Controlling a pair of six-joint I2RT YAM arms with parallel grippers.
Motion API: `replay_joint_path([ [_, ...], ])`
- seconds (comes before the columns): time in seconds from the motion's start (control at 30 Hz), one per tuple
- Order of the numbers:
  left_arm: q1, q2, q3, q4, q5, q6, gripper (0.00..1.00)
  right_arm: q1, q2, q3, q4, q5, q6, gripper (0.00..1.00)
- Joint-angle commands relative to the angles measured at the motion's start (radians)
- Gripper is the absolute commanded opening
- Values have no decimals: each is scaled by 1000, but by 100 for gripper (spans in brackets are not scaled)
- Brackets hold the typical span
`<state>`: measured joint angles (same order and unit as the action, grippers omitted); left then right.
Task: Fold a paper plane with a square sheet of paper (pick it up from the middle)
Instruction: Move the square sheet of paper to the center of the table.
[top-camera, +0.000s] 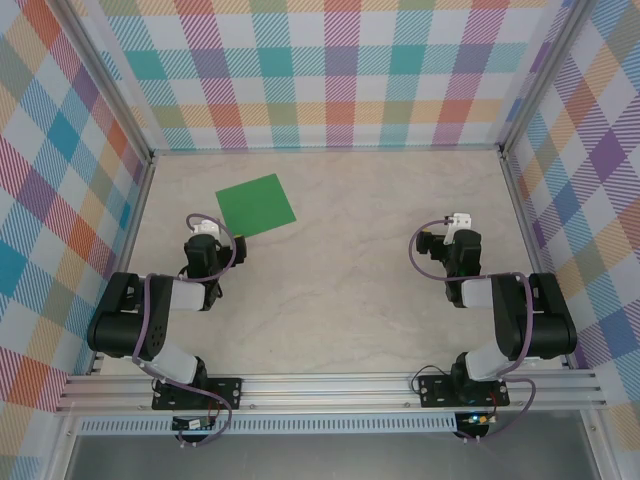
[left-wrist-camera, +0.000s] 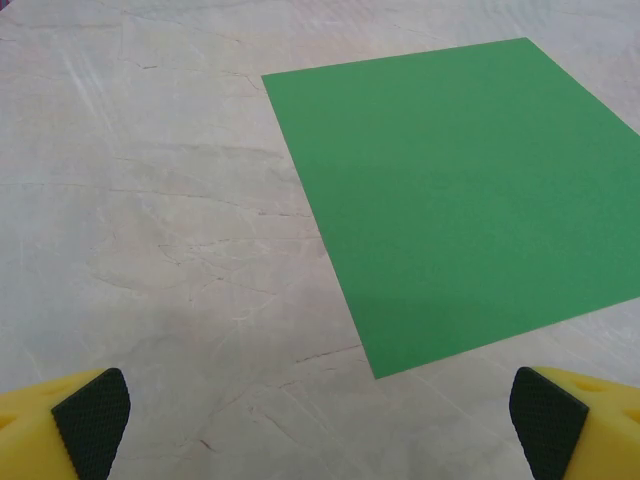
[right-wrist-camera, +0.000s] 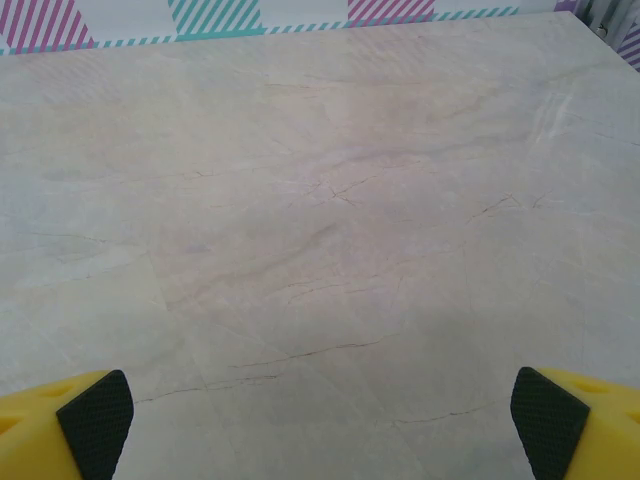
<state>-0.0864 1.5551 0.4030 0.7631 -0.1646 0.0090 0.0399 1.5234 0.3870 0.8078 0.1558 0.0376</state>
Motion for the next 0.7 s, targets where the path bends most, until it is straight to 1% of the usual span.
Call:
replay_joint_path([
  [0.0, 14, 6, 21, 35, 27, 3, 100, -5, 0, 9, 30, 2, 10, 100],
  [0.67, 14, 7, 22, 30, 39, 9, 100, -5, 0, 9, 30, 1, 10, 100],
])
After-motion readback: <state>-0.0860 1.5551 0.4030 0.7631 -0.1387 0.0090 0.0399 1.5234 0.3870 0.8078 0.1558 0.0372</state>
